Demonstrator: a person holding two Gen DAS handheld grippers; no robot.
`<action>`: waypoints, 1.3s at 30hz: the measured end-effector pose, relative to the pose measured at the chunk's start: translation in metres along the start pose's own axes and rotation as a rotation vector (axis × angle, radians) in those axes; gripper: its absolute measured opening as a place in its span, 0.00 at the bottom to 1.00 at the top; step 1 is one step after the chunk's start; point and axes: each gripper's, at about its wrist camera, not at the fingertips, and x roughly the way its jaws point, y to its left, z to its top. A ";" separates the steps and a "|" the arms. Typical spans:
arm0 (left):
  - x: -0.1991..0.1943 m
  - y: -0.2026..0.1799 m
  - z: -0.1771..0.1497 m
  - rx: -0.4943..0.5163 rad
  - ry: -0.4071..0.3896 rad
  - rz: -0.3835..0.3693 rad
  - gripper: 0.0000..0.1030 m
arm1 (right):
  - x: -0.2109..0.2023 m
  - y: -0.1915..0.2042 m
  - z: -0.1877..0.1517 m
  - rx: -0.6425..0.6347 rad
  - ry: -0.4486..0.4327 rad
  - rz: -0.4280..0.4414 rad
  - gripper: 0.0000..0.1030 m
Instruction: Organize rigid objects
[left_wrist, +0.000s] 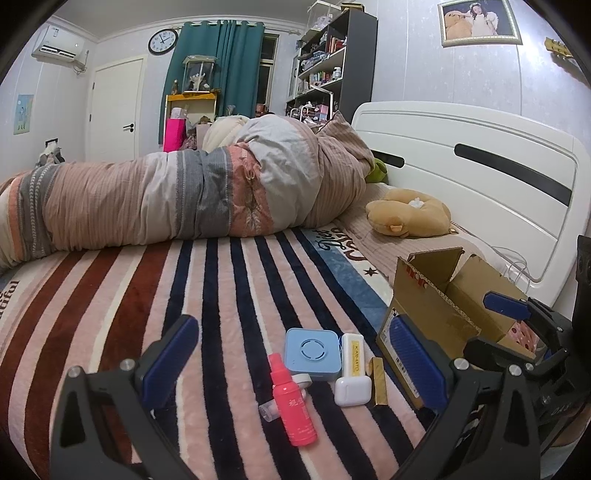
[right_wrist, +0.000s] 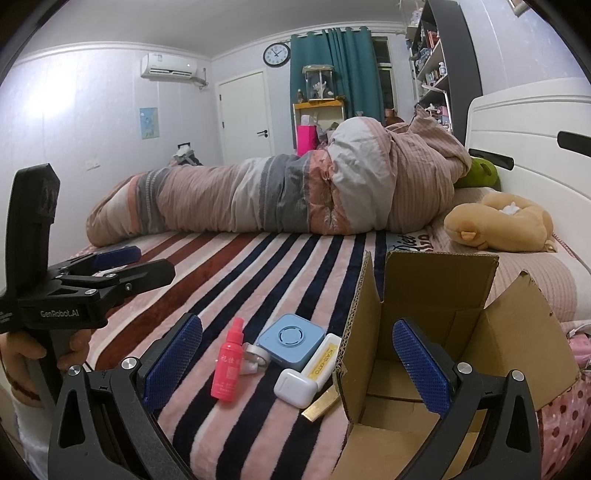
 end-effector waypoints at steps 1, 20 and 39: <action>-0.001 0.001 -0.001 0.000 0.000 0.000 1.00 | 0.000 0.001 0.000 0.000 0.000 0.000 1.00; 0.002 0.006 -0.007 0.012 0.006 -0.004 1.00 | 0.002 0.000 -0.002 0.002 0.003 -0.002 1.00; -0.001 0.003 -0.007 0.018 0.007 -0.018 1.00 | -0.006 0.010 -0.002 -0.024 -0.047 -0.020 0.98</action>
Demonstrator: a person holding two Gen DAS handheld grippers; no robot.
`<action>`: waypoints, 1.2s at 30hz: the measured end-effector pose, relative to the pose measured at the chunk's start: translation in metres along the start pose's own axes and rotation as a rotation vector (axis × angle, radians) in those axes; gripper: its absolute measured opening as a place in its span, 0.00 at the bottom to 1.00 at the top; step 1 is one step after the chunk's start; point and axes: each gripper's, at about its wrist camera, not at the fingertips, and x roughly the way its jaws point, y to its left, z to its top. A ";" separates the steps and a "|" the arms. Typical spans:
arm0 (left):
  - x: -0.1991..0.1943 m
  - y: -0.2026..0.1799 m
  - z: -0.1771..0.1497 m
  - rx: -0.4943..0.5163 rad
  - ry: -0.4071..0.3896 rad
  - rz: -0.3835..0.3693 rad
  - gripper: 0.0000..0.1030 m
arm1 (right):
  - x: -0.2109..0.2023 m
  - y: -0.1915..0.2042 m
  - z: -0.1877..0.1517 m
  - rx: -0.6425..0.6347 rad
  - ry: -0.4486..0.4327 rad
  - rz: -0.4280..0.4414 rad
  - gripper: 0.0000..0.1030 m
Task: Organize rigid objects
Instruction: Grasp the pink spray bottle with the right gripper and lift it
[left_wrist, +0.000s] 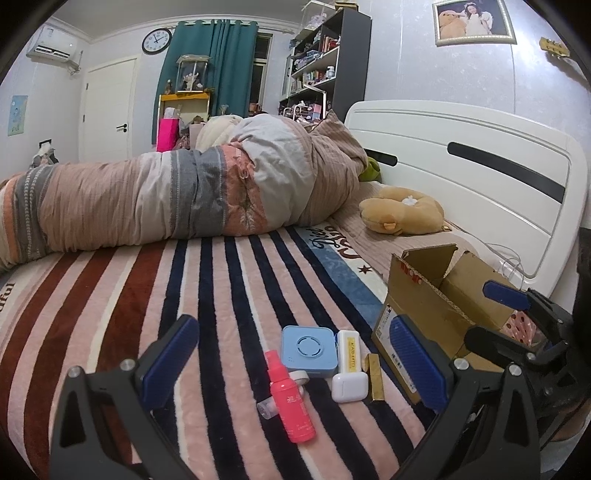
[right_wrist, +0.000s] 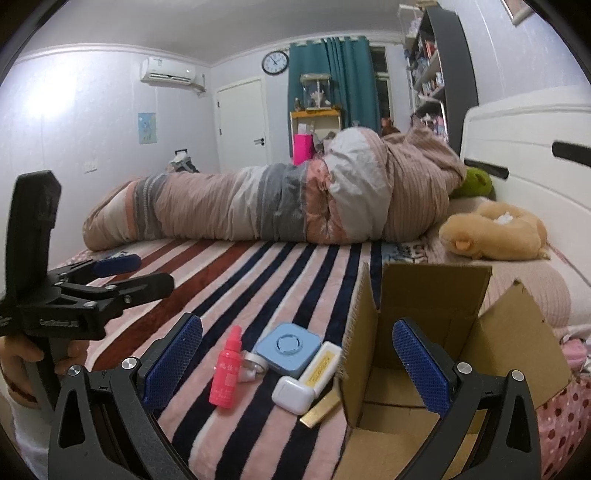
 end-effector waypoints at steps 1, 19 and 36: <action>0.000 0.002 -0.001 0.002 0.000 0.007 1.00 | -0.001 0.005 0.001 -0.015 -0.008 0.003 0.93; 0.046 0.074 -0.030 -0.101 0.168 0.155 0.99 | 0.152 0.059 -0.084 0.067 0.472 0.213 0.44; 0.067 0.063 -0.034 -0.113 0.210 0.022 0.99 | 0.168 0.055 -0.081 0.155 0.431 0.227 0.26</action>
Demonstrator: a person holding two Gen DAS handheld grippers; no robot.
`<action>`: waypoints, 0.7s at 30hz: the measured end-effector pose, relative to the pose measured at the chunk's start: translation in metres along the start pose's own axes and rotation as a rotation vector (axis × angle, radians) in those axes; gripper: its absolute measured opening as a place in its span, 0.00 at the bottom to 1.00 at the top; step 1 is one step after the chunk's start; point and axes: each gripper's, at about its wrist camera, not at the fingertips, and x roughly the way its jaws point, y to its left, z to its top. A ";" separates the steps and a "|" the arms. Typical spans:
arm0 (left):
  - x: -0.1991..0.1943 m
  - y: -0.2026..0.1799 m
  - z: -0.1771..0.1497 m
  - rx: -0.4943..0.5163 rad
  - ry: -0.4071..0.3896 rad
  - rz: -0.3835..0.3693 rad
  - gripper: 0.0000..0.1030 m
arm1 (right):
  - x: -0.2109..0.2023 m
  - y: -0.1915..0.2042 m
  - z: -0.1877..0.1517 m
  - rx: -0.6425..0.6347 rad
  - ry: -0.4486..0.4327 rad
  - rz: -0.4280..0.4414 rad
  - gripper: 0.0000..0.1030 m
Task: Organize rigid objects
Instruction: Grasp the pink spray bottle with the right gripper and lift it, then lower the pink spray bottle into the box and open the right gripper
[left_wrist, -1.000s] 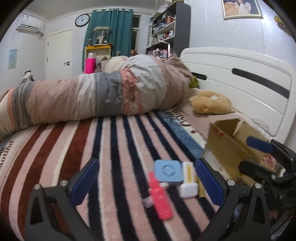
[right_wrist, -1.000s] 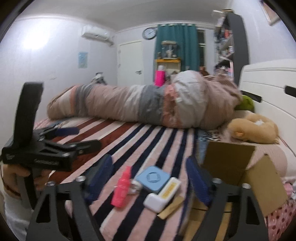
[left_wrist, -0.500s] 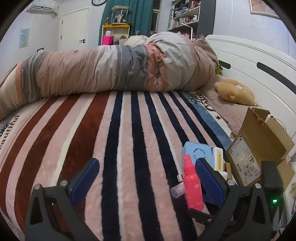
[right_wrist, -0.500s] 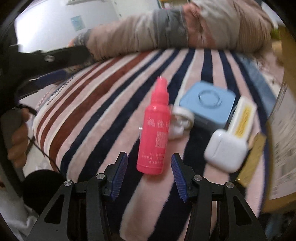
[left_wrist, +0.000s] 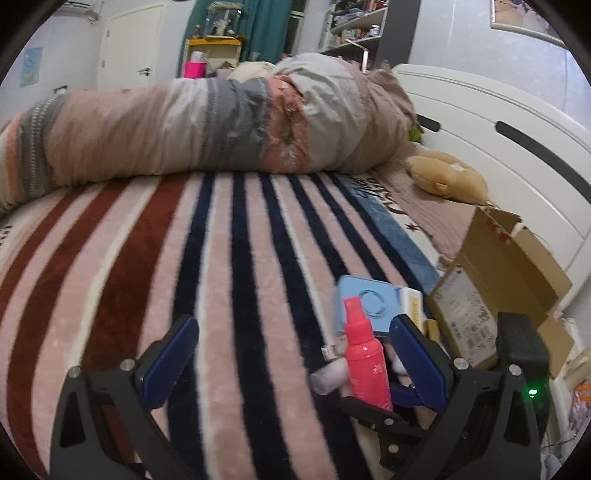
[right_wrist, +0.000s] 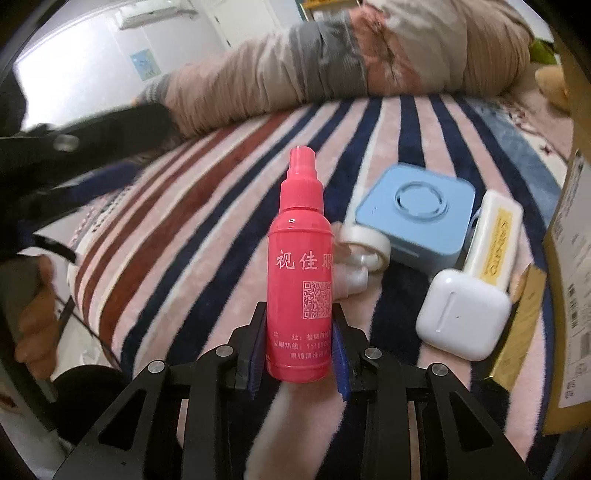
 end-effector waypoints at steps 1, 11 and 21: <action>0.002 -0.002 0.000 0.000 0.004 -0.019 0.99 | -0.006 0.000 0.000 -0.010 -0.017 0.008 0.26; -0.036 -0.061 0.033 0.097 -0.111 -0.410 0.46 | -0.105 0.022 0.022 -0.122 -0.243 0.084 0.26; -0.053 -0.187 0.082 0.322 -0.084 -0.533 0.27 | -0.201 -0.032 0.026 -0.124 -0.390 -0.017 0.26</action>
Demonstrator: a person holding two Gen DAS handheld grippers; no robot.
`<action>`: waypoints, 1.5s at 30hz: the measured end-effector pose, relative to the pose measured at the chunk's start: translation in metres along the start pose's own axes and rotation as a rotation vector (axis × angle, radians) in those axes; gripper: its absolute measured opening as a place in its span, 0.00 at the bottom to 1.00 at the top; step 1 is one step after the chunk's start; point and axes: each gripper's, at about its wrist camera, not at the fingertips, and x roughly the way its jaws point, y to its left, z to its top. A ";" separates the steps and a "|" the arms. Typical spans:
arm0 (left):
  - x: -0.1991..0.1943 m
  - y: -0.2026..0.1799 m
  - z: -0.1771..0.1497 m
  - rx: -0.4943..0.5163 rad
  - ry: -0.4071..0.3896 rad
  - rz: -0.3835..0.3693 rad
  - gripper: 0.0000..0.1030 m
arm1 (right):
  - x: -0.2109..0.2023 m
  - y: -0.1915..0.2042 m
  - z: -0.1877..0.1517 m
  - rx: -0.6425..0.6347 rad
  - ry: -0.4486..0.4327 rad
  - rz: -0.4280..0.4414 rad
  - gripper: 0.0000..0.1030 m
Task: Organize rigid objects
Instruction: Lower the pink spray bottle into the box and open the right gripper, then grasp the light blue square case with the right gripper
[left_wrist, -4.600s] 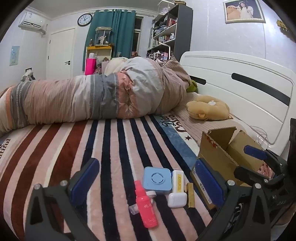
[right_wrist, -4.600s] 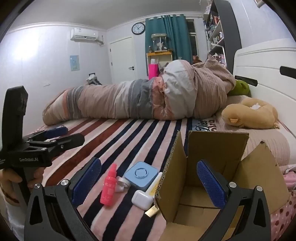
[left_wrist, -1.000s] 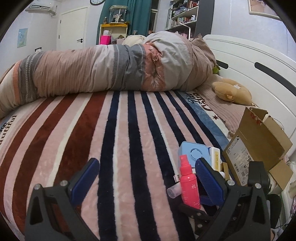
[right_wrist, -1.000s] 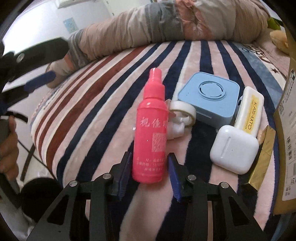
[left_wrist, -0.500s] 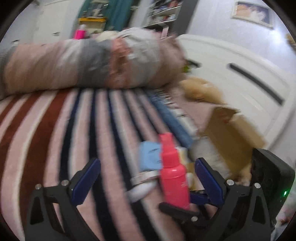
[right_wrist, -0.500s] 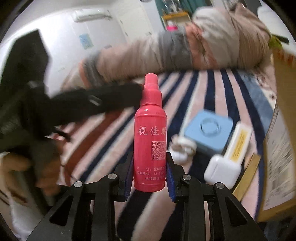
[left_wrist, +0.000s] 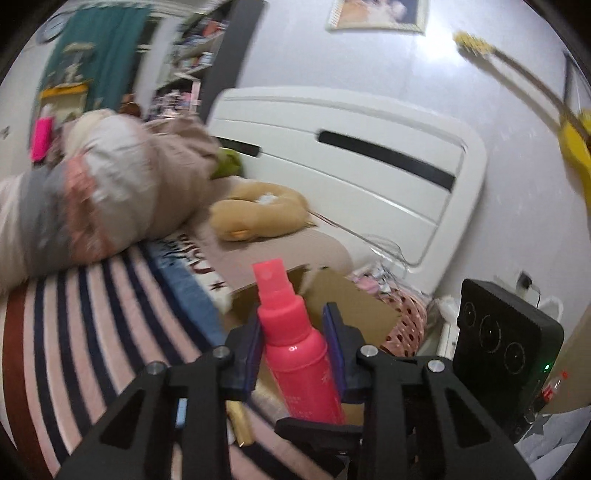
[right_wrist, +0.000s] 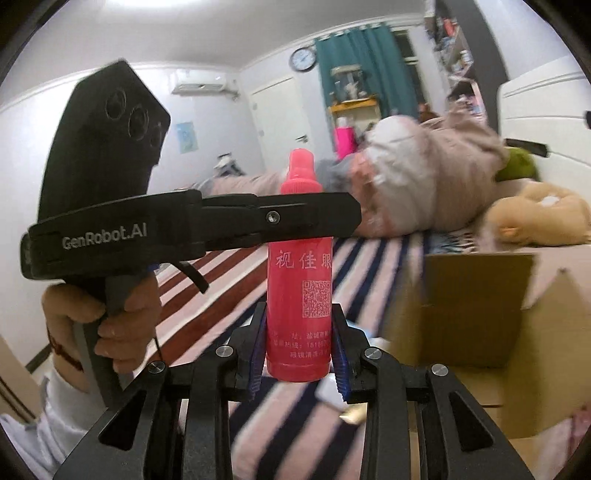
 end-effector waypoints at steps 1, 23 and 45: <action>0.010 -0.012 0.006 0.026 0.016 -0.006 0.27 | -0.004 -0.007 0.002 0.008 -0.003 -0.016 0.26; 0.155 -0.042 0.017 0.079 0.343 0.025 0.64 | -0.008 -0.114 -0.023 0.057 0.234 -0.357 0.42; -0.061 0.139 -0.060 -0.170 0.104 0.413 0.80 | 0.093 0.050 -0.005 -0.028 0.270 -0.024 0.57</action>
